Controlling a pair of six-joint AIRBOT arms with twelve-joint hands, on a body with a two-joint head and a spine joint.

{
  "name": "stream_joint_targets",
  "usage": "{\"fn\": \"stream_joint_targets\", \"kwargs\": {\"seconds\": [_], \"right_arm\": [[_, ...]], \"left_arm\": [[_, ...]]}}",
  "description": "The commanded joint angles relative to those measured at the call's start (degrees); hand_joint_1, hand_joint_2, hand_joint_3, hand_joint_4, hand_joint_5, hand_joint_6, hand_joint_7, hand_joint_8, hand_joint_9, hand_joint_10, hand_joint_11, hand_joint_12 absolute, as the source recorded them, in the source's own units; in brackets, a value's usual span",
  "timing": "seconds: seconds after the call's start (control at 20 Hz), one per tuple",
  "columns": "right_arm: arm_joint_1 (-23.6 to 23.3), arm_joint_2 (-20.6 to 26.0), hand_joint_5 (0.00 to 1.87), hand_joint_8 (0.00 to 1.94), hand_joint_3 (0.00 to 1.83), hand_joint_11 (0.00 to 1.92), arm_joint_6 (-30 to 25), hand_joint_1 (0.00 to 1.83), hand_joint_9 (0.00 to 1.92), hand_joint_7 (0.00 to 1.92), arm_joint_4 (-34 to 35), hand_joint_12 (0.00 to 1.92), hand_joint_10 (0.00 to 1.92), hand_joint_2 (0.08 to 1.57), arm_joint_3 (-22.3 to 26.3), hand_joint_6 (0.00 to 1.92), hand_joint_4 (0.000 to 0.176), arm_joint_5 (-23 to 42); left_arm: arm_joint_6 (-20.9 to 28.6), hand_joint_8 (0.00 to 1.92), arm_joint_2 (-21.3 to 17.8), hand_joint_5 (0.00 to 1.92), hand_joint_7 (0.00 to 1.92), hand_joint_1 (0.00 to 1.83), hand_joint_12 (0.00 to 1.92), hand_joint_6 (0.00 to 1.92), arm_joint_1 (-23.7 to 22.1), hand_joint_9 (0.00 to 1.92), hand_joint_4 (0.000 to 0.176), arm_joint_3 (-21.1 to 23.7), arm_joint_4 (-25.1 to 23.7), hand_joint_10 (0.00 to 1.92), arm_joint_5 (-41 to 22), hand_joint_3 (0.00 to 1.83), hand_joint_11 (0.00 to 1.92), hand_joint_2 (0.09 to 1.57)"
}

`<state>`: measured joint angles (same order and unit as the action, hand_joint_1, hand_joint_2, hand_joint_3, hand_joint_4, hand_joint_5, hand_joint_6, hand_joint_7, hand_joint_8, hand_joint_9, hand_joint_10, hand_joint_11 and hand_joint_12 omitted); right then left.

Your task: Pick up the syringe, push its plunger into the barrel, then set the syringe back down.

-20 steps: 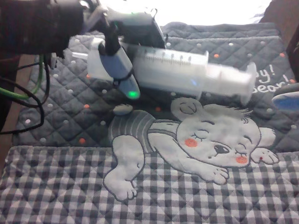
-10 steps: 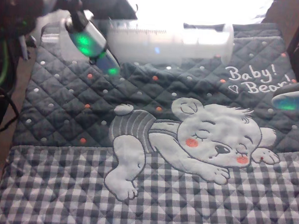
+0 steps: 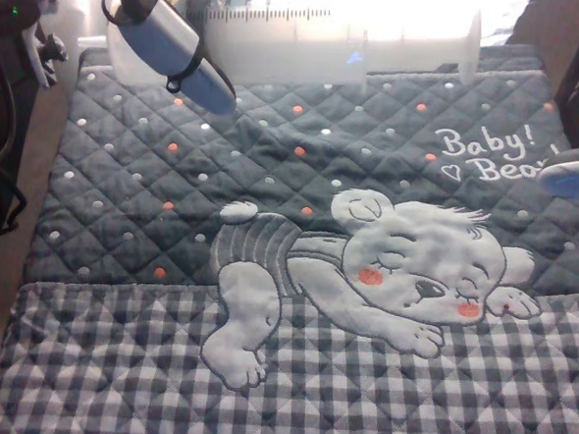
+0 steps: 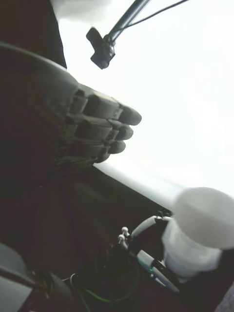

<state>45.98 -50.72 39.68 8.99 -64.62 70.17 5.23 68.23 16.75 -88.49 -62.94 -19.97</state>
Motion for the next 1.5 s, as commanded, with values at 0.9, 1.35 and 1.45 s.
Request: {"fn": "stream_joint_targets", "kwargs": {"seconds": [0.9, 1.35, 1.45], "right_arm": [[-2.52, -9.61, 0.00, 0.00, 0.01, 0.02, -3.86, 0.32, 0.00, 0.00, 5.69, 0.04, 0.00, 0.69, -6.19, 0.00, 0.000, 2.62], [-2.55, -9.42, 0.00, 0.00, 0.00, 0.01, -3.87, 0.31, 0.00, 0.00, 5.77, 0.02, 0.00, 0.68, -5.28, 0.00, 0.000, 5.25], [-2.55, -9.11, 0.00, 0.00, 0.00, 0.00, -3.87, 0.32, 0.00, 0.00, 5.31, 0.02, 0.00, 0.67, -4.64, 0.00, 0.000, 6.21]], "left_arm": [[-3.08, 1.92, -1.49, 1.27, 1.44, 1.64, 1.92, 1.92, -4.43, 1.53, 0.000, 1.34, 7.70, 1.92, -6.58, 0.79, 1.60, 0.73], [-6.40, 1.92, -1.26, 1.26, 1.46, 1.62, 1.92, 1.92, -4.38, 1.55, 0.000, 0.68, 11.33, 1.92, -6.30, 0.90, 1.61, 0.67], [-6.78, 1.92, -1.14, 1.23, 1.47, 1.59, 1.92, 1.92, -4.12, 1.55, 0.000, 0.40, 11.97, 1.92, -6.07, 0.88, 1.62, 0.69]]}}
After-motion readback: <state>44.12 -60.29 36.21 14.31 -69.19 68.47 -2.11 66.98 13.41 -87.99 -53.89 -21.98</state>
